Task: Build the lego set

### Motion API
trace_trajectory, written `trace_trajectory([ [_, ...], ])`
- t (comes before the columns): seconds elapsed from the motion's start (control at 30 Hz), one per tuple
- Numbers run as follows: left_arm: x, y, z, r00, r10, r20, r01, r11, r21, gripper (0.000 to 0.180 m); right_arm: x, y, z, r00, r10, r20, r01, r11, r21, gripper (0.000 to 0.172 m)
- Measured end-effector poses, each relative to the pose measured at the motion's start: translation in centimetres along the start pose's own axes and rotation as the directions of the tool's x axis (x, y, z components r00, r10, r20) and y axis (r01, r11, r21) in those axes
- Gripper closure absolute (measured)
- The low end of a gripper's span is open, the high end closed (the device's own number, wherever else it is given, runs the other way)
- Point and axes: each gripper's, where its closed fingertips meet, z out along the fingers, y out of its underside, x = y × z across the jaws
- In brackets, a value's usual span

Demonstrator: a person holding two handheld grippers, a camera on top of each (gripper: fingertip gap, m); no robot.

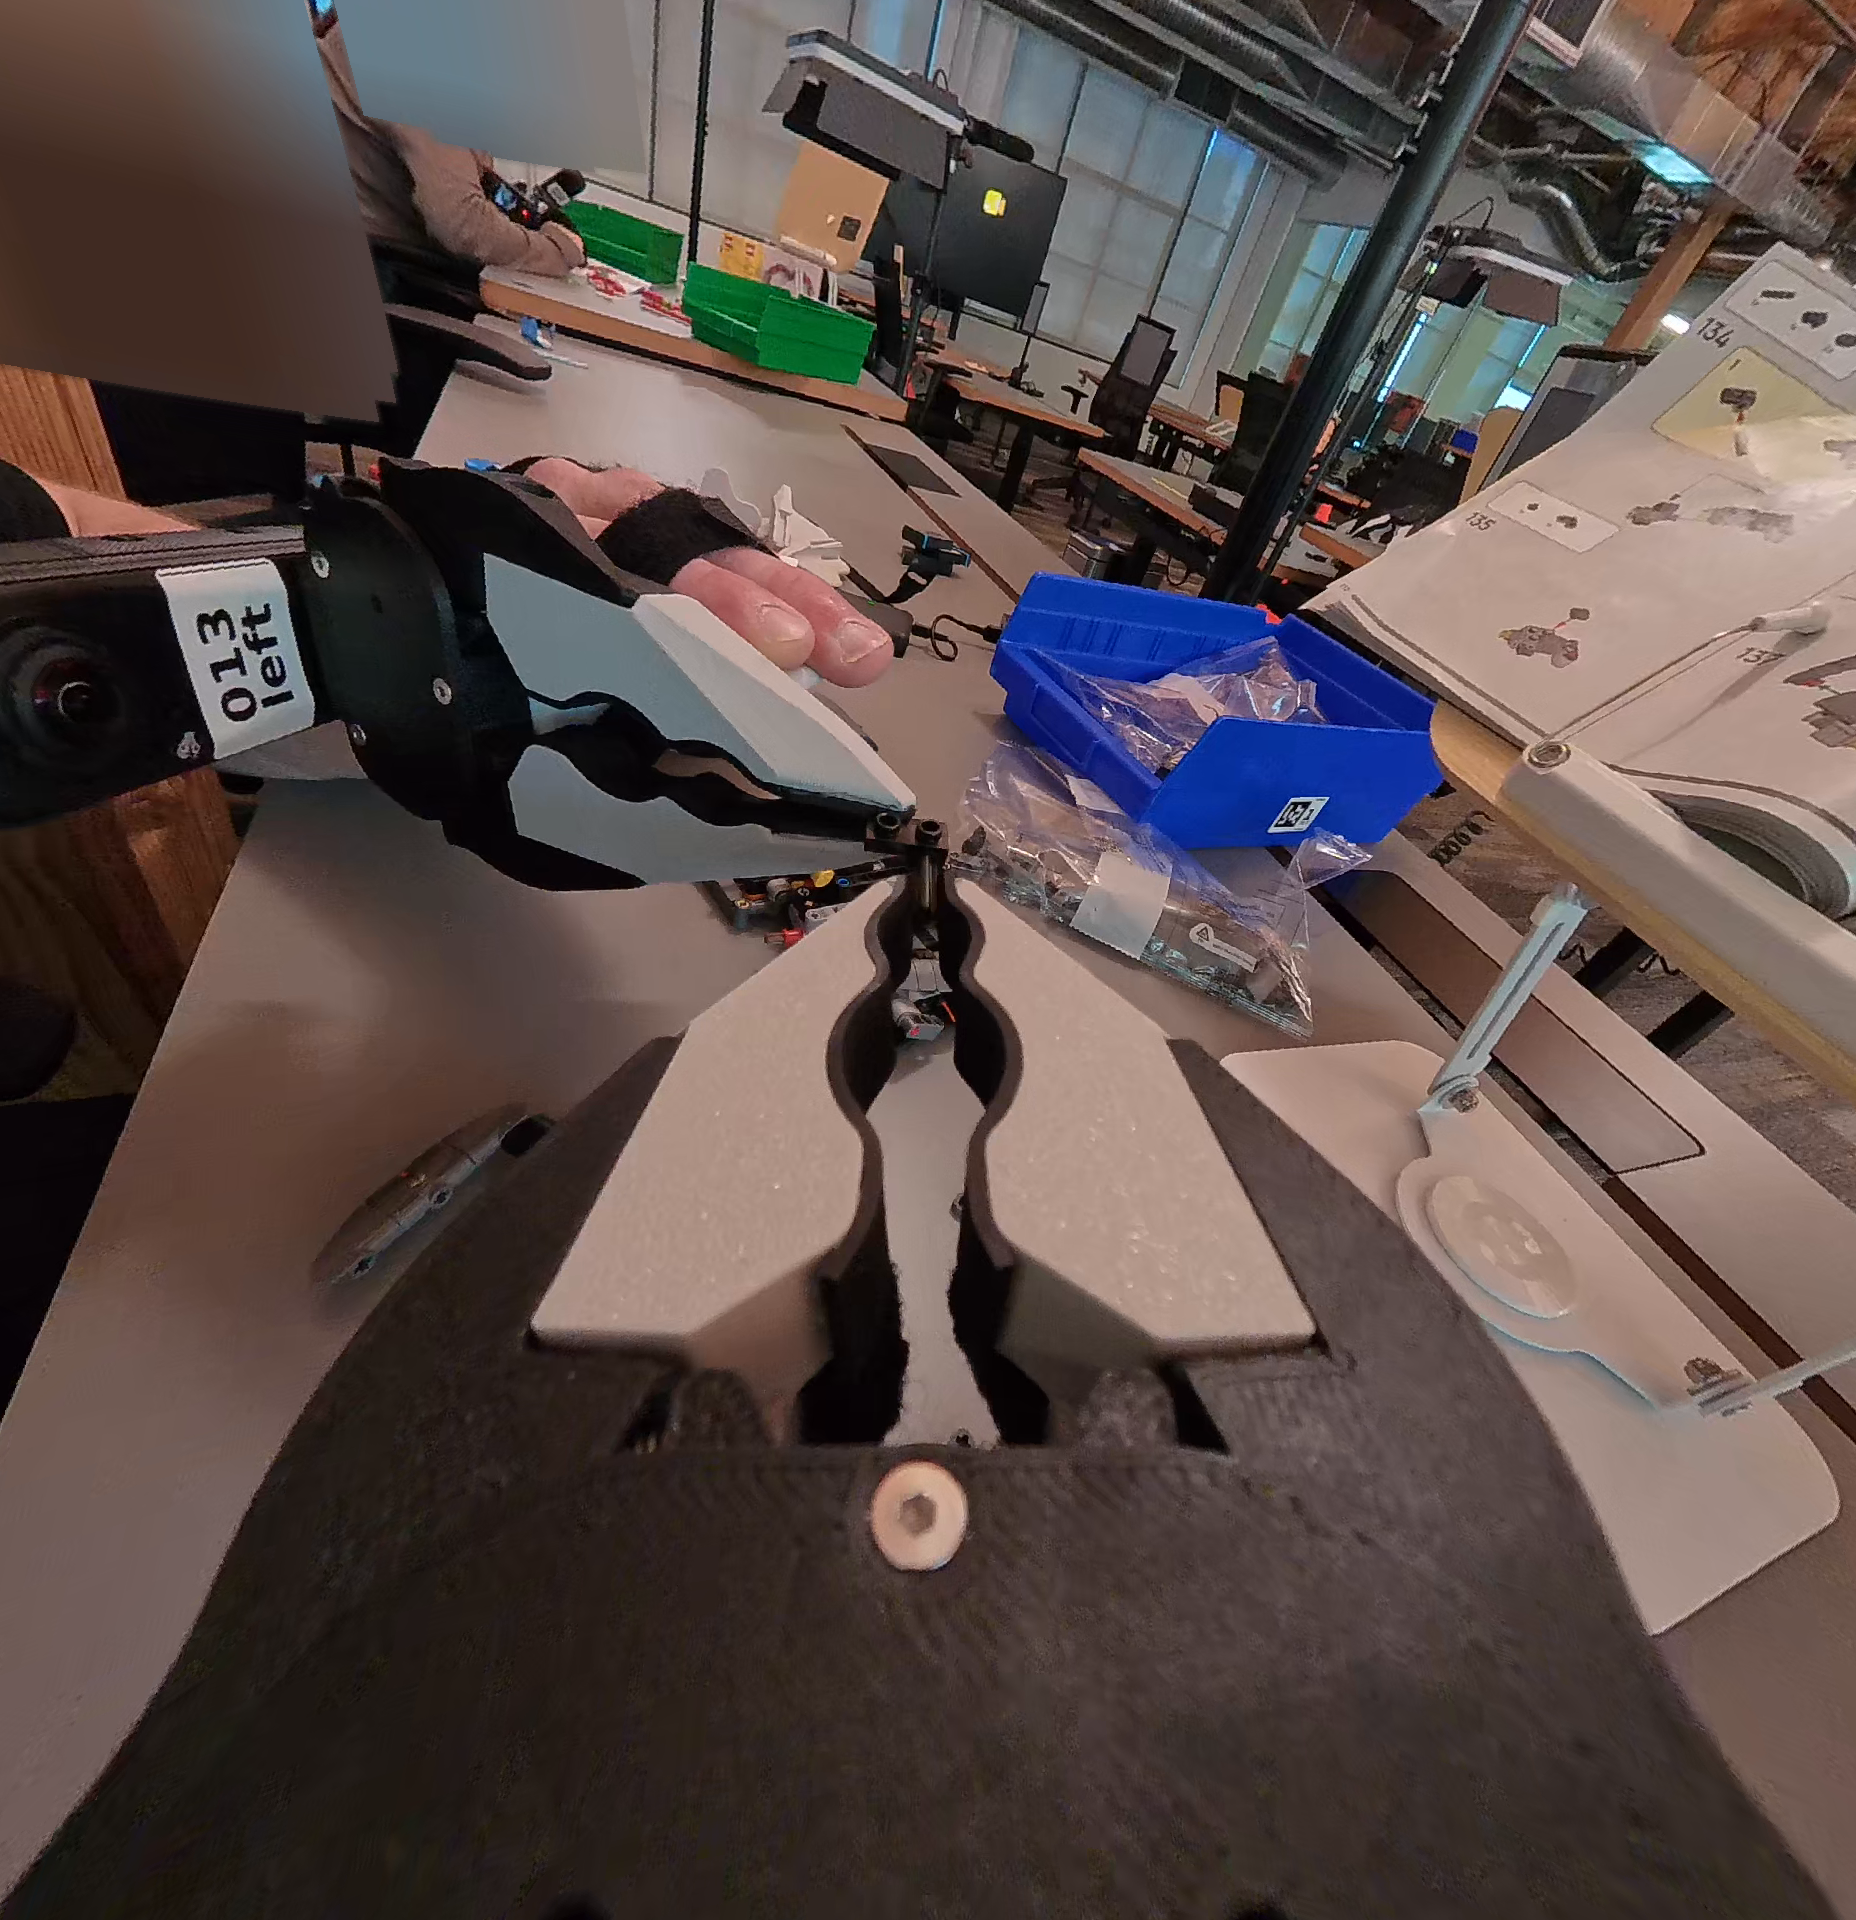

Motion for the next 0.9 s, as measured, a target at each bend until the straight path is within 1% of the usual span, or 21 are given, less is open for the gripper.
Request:
trace_trajectory([
  [0.4,-0.2,0.1,0.1,0.999,-0.051,0.005,0.051,0.999,-0.001,0.177,0.3,0.0,-0.1,1.000,0.020,-0.014,-0.020,1.000,-0.001,0.171],
  [0.57,0.2,-0.1,0.1,1.000,-0.025,-0.011,0.025,1.000,-0.003,0.172,0.4,0.6,0.1,0.999,0.030,-0.019,-0.031,0.999,-0.040,0.171],
  [0.73,1.0,-0.2,0.3,0.999,0.013,-0.044,-0.014,1.000,-0.019,0.178,0.1,1.0,0.3,0.999,0.033,-0.008,-0.034,0.997,-0.069,0.171],
  [0.83,0.7,-0.1,0.3,0.999,-0.022,-0.046,0.021,0.999,-0.031,0.178,0.2,0.6,0.1,0.999,0.026,-0.021,-0.027,0.998,-0.052,0.171],
  [0.9,0.3,-0.1,0.3,0.996,-0.079,-0.042,0.078,0.997,-0.026,0.178,0.4,-0.1,-0.5,0.999,-0.031,-0.043,0.029,0.999,-0.036,0.163],
])
